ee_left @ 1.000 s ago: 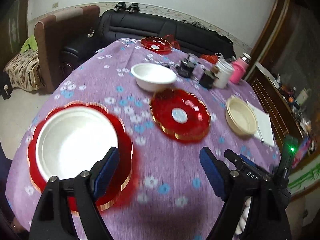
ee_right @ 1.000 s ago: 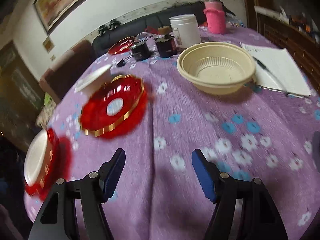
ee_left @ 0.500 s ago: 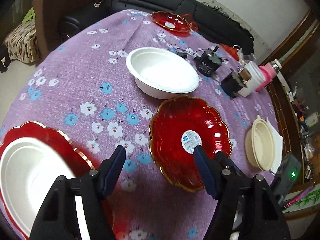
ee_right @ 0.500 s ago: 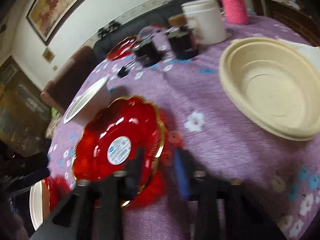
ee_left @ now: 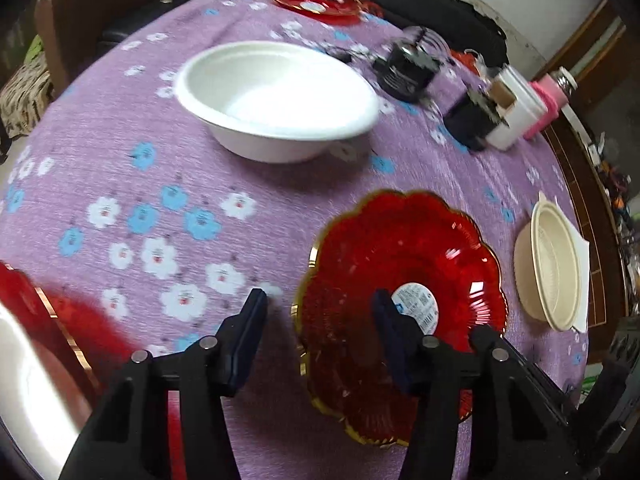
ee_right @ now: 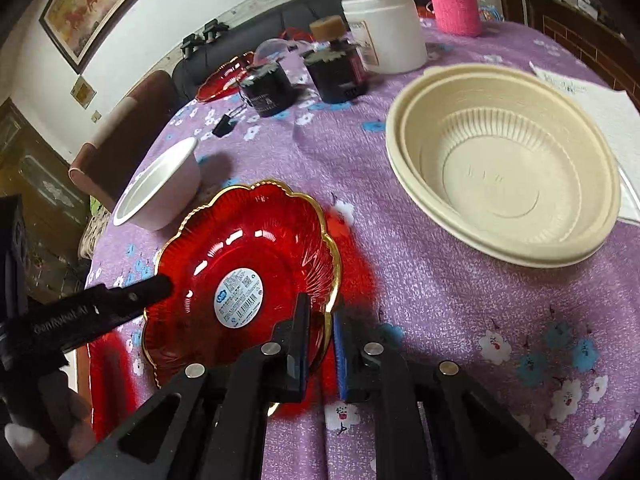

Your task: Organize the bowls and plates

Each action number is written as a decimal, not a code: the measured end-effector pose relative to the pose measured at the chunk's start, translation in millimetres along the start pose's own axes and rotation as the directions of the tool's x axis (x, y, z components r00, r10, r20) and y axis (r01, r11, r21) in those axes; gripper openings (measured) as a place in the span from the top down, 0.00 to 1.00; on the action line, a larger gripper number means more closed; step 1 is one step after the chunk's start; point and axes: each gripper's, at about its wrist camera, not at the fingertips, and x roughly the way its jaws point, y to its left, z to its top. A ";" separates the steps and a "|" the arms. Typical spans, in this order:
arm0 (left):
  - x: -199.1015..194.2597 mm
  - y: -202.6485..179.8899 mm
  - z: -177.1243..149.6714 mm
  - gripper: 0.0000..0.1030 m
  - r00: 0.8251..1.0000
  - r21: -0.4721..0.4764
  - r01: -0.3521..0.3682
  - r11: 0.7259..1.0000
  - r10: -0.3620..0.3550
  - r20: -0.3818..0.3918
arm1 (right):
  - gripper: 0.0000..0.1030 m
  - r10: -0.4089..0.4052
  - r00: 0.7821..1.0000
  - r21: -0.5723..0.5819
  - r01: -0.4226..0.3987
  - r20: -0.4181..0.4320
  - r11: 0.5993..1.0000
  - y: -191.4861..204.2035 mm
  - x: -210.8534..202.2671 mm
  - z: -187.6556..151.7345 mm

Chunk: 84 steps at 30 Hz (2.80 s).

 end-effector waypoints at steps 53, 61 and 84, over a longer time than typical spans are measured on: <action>-153.1 197.7 -114.4 0.54 0.916 -0.271 -0.202 0.941 0.279 0.287 | 0.83 0.173 0.984 -0.478 -0.127 0.052 0.869 240.2 -11.8 -108.2; -172.6 194.4 -126.2 0.44 0.899 -0.269 -0.188 0.945 0.276 0.340 | 0.47 0.165 0.979 -0.513 -0.083 0.117 0.855 244.4 -20.9 -115.0; -224.8 181.6 -188.2 0.28 0.847 -0.247 -0.117 0.962 0.226 0.480 | 0.05 0.229 0.869 -0.568 0.071 0.438 0.820 245.6 -143.0 -132.2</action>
